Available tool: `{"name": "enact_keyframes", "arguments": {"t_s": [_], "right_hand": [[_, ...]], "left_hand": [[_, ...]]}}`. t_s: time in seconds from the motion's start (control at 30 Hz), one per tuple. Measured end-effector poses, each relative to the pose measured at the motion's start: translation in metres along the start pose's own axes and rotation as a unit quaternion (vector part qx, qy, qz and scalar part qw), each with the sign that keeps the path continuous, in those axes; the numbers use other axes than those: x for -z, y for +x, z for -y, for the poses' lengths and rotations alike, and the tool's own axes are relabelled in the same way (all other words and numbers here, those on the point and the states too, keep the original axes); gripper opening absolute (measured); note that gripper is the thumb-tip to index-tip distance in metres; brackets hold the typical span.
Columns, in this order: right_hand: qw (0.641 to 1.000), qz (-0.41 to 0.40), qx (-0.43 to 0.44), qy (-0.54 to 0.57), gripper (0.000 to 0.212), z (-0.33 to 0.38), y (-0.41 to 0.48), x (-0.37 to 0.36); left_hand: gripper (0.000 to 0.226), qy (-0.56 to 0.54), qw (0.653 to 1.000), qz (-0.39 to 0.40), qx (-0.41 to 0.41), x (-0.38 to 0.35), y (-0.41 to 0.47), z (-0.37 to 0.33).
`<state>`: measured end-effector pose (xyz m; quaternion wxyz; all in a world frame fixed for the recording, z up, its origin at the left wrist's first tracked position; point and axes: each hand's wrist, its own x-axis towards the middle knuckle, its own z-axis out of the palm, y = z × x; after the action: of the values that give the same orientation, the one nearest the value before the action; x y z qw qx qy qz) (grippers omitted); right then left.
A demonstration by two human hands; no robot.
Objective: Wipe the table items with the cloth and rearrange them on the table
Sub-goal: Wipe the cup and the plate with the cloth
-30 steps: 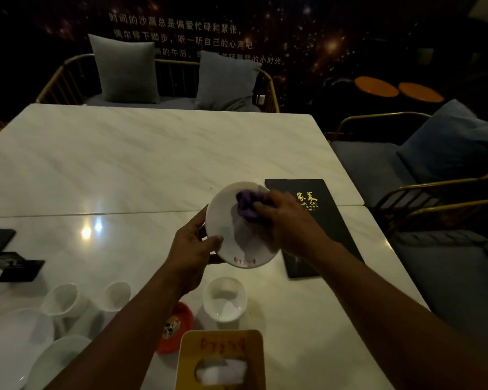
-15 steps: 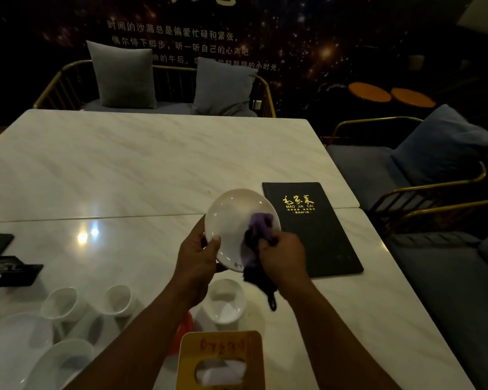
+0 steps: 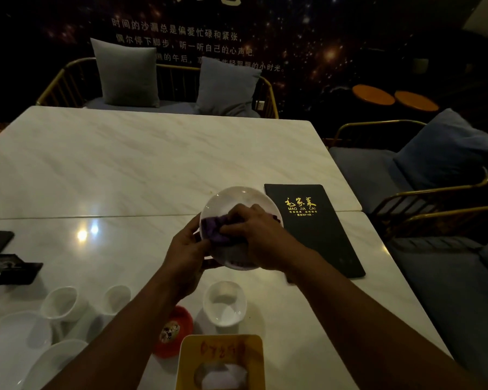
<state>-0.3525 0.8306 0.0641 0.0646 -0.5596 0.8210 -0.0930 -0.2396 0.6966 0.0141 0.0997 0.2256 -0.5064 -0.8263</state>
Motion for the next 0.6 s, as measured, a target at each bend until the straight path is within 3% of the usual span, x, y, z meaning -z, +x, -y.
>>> {"name": "enact_keyframes", "arguments": {"t_s": [0.2,0.27,0.33,0.37,0.4,0.47,0.5,0.53,0.6], "right_hand": [[0.987,0.114,-0.019,-0.113,0.041,-0.028,-0.023,0.003],[0.982,0.112,-0.095,-0.118,0.037,-0.046,-0.028,-0.005],[0.968,0.069,-0.240,-0.006,0.032,-0.064,-0.034,-0.020],[0.940,0.033,-0.325,0.102,0.031,-0.071,-0.036,-0.029],[0.888,-0.006,-0.400,0.227,0.032,-0.075,-0.037,-0.038],[0.748,-0.054,-0.496,0.437,0.032,-0.076,-0.035,-0.058],[0.702,-0.054,-0.516,0.488,0.032,-0.078,-0.032,-0.069],[0.682,-0.046,-0.520,0.511,0.031,-0.078,-0.028,-0.081],[0.698,-0.020,-0.503,0.509,0.030,-0.081,-0.019,-0.104]], "left_hand": [[0.051,-0.027,0.997,-0.066,0.021,0.014,0.021,0.014],[0.052,-0.004,0.995,-0.089,0.037,0.018,0.033,0.022],[0.054,0.033,0.991,-0.114,0.054,0.022,0.047,0.032],[0.054,0.051,0.989,-0.124,0.065,0.024,0.054,0.038],[0.055,0.065,0.986,-0.134,0.077,0.025,0.061,0.043],[0.056,0.079,0.979,-0.154,0.104,0.027,0.073,0.053],[0.058,0.085,0.976,-0.162,0.119,0.028,0.078,0.057],[0.059,0.093,0.973,-0.167,0.132,0.030,0.082,0.062],[0.061,0.114,0.967,-0.170,0.155,0.033,0.093,0.071]]}}
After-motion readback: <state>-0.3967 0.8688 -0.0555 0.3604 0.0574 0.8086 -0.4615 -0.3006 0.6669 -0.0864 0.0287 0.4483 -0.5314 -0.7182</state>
